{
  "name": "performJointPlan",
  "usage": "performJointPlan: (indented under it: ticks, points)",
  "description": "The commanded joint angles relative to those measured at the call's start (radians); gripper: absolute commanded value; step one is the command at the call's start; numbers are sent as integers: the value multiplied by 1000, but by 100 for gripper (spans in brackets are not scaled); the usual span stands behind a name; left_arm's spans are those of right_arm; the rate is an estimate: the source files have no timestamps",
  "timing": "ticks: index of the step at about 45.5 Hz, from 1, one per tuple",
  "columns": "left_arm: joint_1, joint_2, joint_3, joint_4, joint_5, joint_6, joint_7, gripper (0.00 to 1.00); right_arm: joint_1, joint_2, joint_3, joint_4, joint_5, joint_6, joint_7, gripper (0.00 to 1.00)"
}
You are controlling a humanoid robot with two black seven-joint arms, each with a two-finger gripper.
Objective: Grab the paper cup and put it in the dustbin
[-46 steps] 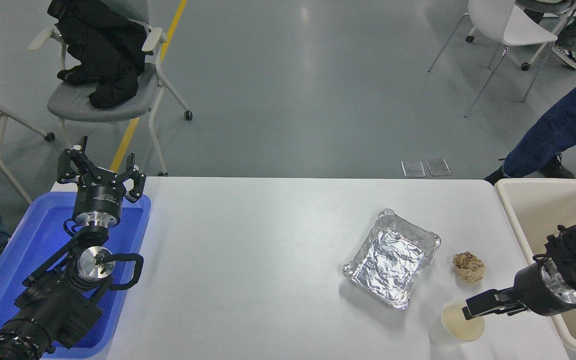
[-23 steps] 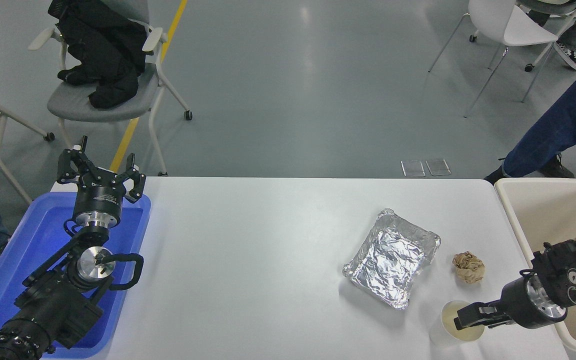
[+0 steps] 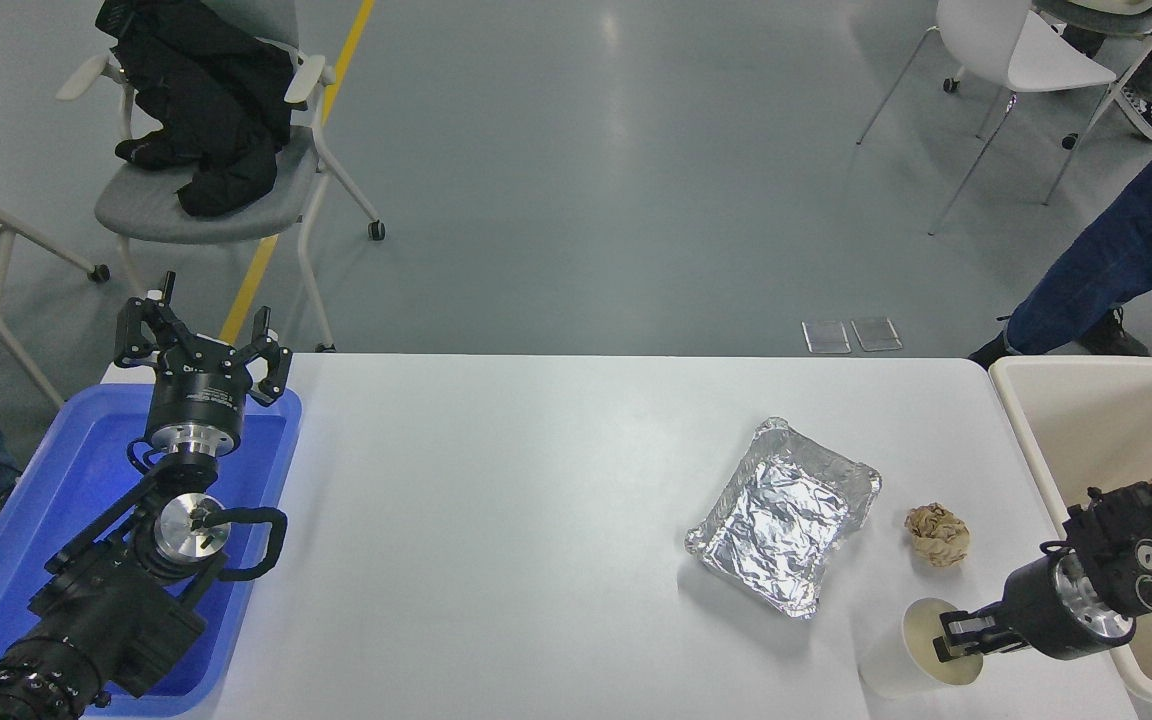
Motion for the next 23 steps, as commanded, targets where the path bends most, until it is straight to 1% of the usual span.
performJointPlan:
  ticks: [1, 8, 10, 13, 18, 23]
  points:
    - [0, 0, 0, 0, 0, 0, 0, 99, 20, -22, -5, 13, 3, 4, 0, 0]
    - [0, 0, 0, 0, 1, 0, 2, 99, 161, -114, -54, 117, 4, 56, 0, 0]
    - [0, 0, 0, 0, 1, 0, 2, 99, 273, -157, -117, 182, 12, 84, 0, 0]
    - [0, 0, 0, 0, 1, 0, 2, 99, 446, -187, -234, 254, 16, 127, 0, 0]
    - [0, 0, 0, 0, 1, 0, 2, 99, 756, -195, -474, 364, 19, 164, 0, 0]
    - [0, 0, 0, 0, 1, 0, 2, 99, 990, -160, -663, 418, 44, 185, 2, 0]
